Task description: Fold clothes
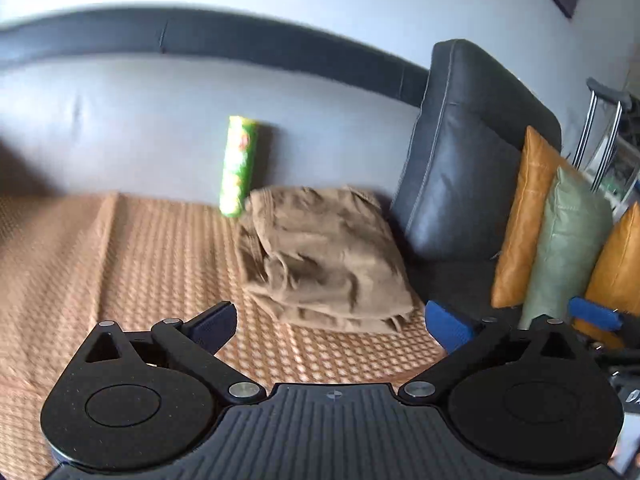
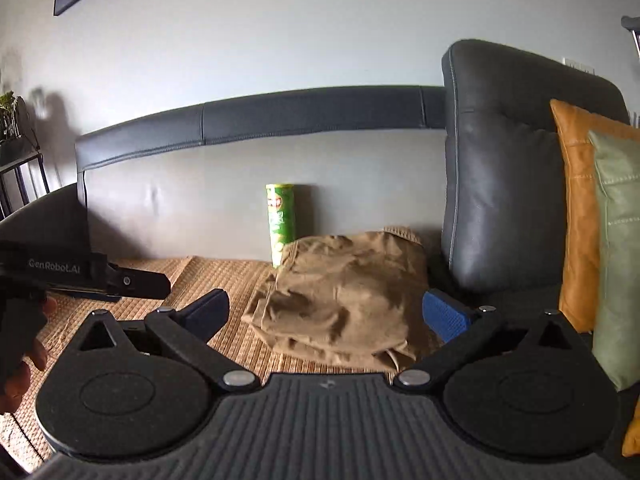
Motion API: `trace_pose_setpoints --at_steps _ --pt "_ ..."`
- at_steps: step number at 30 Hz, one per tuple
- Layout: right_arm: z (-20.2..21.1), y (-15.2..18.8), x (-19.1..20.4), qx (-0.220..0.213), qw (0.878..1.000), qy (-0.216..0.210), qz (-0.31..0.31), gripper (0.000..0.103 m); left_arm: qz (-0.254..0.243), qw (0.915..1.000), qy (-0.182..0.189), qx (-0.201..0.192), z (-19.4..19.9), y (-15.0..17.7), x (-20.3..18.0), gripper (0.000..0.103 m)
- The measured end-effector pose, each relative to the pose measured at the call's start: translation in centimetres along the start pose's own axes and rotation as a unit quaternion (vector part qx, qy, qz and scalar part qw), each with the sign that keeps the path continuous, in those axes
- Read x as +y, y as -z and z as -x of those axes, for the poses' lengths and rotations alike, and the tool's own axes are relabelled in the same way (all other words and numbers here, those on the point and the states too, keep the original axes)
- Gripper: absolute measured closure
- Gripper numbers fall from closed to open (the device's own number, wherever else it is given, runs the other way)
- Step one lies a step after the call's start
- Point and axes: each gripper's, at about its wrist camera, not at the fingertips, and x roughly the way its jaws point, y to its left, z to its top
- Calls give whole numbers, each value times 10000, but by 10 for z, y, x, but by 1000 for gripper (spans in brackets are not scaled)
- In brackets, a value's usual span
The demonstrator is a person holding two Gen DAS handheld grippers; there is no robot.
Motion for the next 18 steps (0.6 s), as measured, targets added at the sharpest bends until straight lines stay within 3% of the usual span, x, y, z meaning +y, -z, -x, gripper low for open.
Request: trace_pose_setpoints --at_steps 6,18 --pt "-1 11 -2 250 9997 30 43 1 -569 9983 -87 -25 2 16 -30 0" --pt "-10 24 -8 430 9989 158 -62 1 -633 9975 -319 47 -5 17 -39 0"
